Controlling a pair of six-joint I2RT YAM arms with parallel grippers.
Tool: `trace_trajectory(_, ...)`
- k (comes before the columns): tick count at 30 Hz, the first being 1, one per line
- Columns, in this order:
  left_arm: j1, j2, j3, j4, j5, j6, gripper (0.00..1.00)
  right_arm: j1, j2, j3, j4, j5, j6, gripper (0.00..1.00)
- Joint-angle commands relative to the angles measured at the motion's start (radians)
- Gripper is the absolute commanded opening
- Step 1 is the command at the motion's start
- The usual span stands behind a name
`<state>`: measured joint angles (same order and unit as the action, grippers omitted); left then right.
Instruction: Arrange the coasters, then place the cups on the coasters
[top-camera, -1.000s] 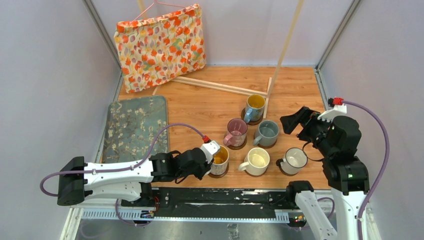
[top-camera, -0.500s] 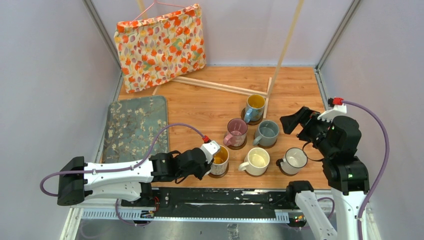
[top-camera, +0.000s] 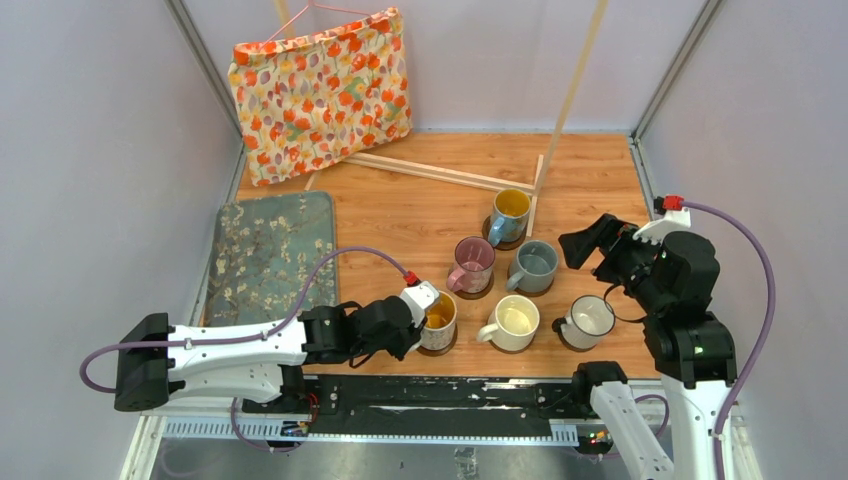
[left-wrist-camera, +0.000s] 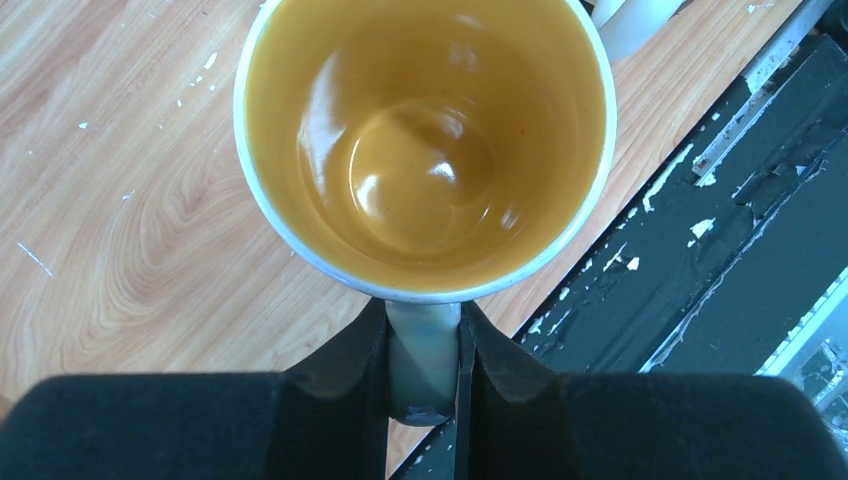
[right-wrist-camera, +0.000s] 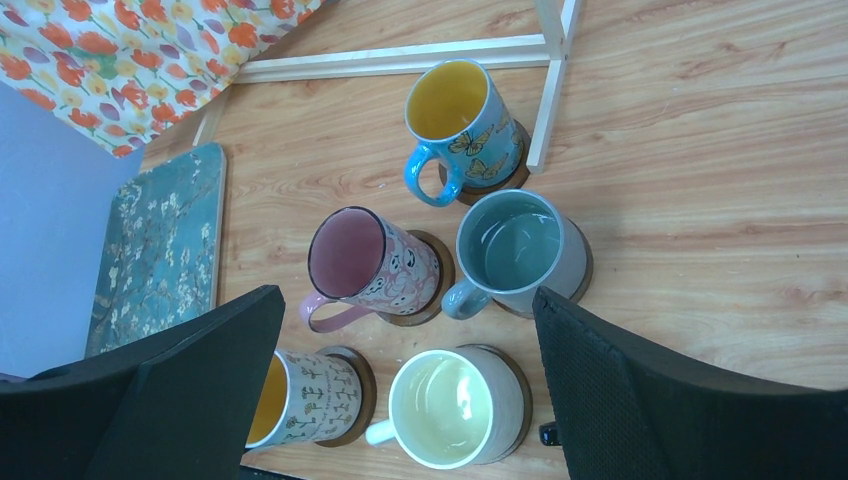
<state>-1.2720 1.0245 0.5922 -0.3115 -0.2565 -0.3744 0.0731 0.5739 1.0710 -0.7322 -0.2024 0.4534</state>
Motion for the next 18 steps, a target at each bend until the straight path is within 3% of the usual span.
trace_trajectory(1, -0.006, -0.022, -0.01, 0.008, -0.017, -0.012, 0.15, 0.014, -0.008, -0.009, 0.013, -0.013, 0.012, 1.0)
trace_trajectory(8, -0.007, -0.03, -0.009, -0.008, -0.026, -0.017, 0.32, 0.014, -0.008, -0.009, 0.016, -0.015, 0.014, 1.0)
trace_trajectory(18, -0.007, -0.046, -0.002, -0.015, -0.027, -0.02, 0.72, 0.014, -0.008, -0.006, 0.018, -0.019, 0.02, 1.0)
